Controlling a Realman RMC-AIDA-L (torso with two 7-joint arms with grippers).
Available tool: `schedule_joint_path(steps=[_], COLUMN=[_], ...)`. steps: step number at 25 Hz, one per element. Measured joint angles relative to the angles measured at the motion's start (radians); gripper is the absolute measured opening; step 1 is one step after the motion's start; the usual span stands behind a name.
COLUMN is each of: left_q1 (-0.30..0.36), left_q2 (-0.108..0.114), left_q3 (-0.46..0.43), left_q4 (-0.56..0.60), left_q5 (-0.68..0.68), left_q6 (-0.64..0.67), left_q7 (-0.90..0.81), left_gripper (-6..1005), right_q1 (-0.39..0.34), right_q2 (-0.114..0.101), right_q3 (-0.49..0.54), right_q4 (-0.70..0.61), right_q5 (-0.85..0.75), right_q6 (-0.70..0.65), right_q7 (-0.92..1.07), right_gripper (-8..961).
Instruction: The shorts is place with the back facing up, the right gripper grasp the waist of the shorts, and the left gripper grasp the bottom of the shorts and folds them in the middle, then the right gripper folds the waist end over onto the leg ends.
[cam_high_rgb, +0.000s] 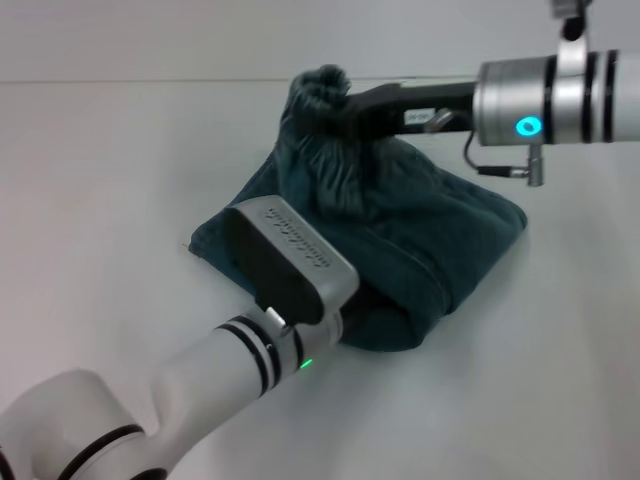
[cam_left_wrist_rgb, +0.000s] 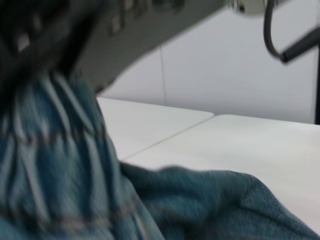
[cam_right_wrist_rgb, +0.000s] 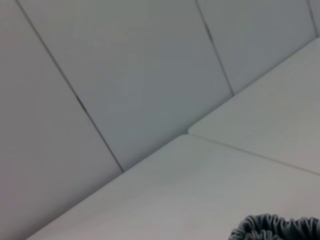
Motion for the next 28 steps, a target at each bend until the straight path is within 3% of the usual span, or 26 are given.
schedule_joint_path(steps=[8, 14, 19, 28], left_q1=[0.065, 0.135, 0.222, 0.261], left_q2=[0.000, 0.000, 0.000, 0.000], left_q3=[-0.049, -0.052, -0.085, -0.107], left_q4=[-0.025, -0.042, -0.078, -0.301], left_q5=[0.007, 0.041, 0.074, 0.073], left_q6=[0.005, 0.045, 0.228, 0.499], left_q7=[-0.001, 0.000, 0.000, -0.171], left_gripper=[5, 7, 9, 12], right_q1=[-0.051, -0.114, -0.149, -0.196], right_q2=[-0.005, -0.006, -0.006, -0.009], right_q3=[-0.019, -0.014, 0.013, 0.031], right_q4=[-0.006, -0.066, -0.070, -0.070], right_q5=[0.060, 0.083, 0.113, 0.150], right_q6=[0.023, 0.009, -0.012, -0.022], right_q7=[-0.007, -0.013, -0.059, -0.097], right_gripper=[257, 488, 740, 794])
